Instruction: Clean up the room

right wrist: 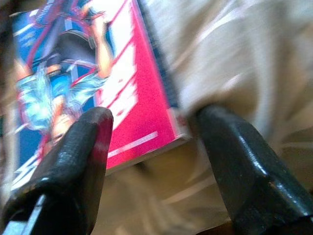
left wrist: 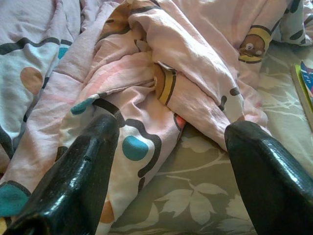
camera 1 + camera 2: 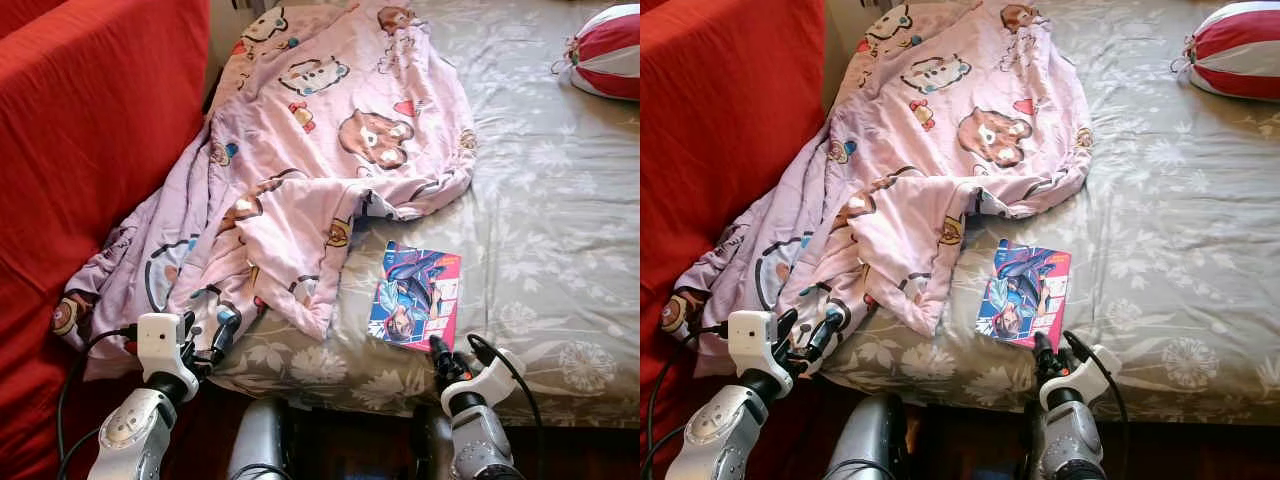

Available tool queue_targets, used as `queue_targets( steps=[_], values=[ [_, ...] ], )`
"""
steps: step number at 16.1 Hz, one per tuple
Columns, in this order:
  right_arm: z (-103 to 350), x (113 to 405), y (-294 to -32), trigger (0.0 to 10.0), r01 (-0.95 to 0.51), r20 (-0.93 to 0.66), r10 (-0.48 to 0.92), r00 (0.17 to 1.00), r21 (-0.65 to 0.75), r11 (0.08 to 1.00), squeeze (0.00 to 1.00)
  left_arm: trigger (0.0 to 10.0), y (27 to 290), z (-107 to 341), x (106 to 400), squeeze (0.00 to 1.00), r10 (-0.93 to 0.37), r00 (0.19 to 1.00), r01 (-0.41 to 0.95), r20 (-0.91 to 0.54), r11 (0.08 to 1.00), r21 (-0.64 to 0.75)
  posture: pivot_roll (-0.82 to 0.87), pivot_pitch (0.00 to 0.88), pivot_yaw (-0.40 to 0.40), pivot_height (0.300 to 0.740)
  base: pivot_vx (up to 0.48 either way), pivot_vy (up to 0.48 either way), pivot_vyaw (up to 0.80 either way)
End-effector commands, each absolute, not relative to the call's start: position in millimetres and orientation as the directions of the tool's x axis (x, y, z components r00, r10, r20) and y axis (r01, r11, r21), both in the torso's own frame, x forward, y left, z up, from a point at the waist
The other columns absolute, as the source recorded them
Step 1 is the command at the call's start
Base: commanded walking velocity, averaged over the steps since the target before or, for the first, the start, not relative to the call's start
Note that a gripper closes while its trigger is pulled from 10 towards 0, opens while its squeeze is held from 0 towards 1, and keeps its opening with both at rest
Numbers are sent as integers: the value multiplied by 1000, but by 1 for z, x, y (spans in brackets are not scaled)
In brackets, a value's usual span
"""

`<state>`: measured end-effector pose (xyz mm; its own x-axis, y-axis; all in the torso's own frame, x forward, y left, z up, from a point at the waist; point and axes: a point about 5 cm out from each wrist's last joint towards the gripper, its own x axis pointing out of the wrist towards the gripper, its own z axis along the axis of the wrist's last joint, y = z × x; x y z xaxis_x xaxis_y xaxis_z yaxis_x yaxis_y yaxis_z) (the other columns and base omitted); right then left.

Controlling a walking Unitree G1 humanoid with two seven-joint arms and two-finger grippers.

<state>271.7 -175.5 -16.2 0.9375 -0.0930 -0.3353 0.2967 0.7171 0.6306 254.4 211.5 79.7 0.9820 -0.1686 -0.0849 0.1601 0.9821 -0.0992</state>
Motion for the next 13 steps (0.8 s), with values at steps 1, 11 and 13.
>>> queue_targets(
  steps=[1,11,13],
  values=[
    [-24,261,-185,10000,395,-390,-190,901,556,732,0,10000,217,75,252,0,-149,983,139,-104,985,-102,142,200,98,603,0,0,0],
    [-1,274,-170,10000,241,-193,-159,968,549,800,0,10000,215,76,259,0,-149,985,139,-88,984,-109,133,185,100,603,0,0,0],
    [3,280,-170,10000,233,-189,-153,970,550,802,0,10000,216,76,259,0,-148,985,139,-88,984,-108,136,184,100,603,0,0,0]
  ],
)
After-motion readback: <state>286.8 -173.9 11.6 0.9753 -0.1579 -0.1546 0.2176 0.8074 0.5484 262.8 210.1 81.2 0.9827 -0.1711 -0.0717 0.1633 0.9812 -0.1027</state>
